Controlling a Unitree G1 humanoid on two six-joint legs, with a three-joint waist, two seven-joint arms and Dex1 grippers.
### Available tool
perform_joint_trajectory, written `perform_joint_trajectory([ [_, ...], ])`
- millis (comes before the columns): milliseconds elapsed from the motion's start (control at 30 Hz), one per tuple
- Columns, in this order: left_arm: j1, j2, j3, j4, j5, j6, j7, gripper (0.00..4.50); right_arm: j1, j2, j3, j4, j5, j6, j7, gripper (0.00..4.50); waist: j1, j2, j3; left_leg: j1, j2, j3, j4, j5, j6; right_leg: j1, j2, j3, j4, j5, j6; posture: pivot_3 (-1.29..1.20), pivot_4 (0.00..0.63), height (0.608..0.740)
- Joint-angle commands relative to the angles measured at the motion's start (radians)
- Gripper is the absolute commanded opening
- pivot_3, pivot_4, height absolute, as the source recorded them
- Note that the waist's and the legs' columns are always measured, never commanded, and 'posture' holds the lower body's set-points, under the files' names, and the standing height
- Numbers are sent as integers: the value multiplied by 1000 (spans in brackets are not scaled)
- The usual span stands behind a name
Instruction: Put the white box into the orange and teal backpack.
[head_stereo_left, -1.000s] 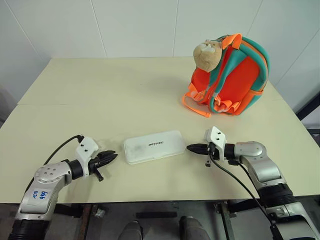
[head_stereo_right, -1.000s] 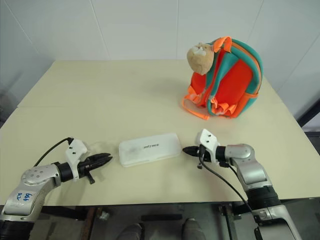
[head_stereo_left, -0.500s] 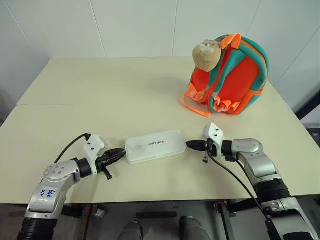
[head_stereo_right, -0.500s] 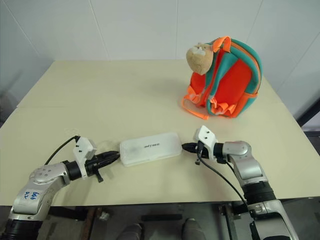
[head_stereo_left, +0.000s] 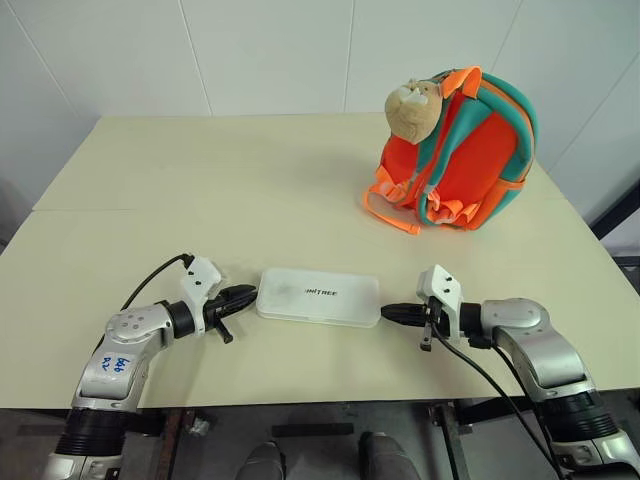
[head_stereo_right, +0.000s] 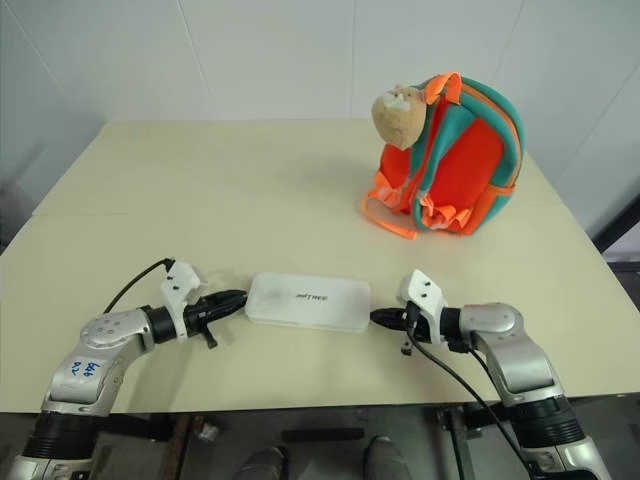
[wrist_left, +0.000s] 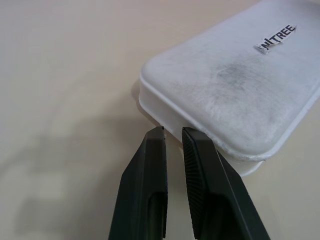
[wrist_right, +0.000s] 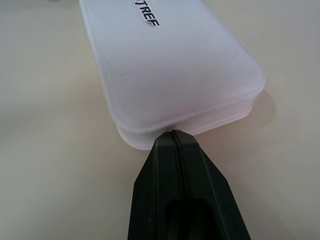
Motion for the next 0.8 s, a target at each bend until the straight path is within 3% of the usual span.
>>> perform_joint_trajectory([
  [33,-10,-24,-55,-39,-23,-21,-55,615,-5,7,-4,-55,29,-14,-16,0,1,0,0,0,0,0,0,0,0,0,0,0,0,0,0,0,150,740],
  [500,7,-15,-20,-92,-31,29,-47,615,-60,-46,-16,86,-17,-89,-10,0,2,0,0,0,0,0,0,0,0,0,0,0,-1,0,0,0,150,740],
  [600,-10,-2,34,-82,-62,88,-28,1206,-93,-77,-67,133,10,-59,-16,586,2,0,0,-1,0,0,0,0,0,0,0,0,-1,0,0,0,150,740],
  [800,-38,46,160,-44,-215,208,-83,3002,-72,-172,-100,147,43,-14,34,2574,2,0,0,-1,0,0,0,0,0,0,0,0,-1,0,0,0,150,740],
])
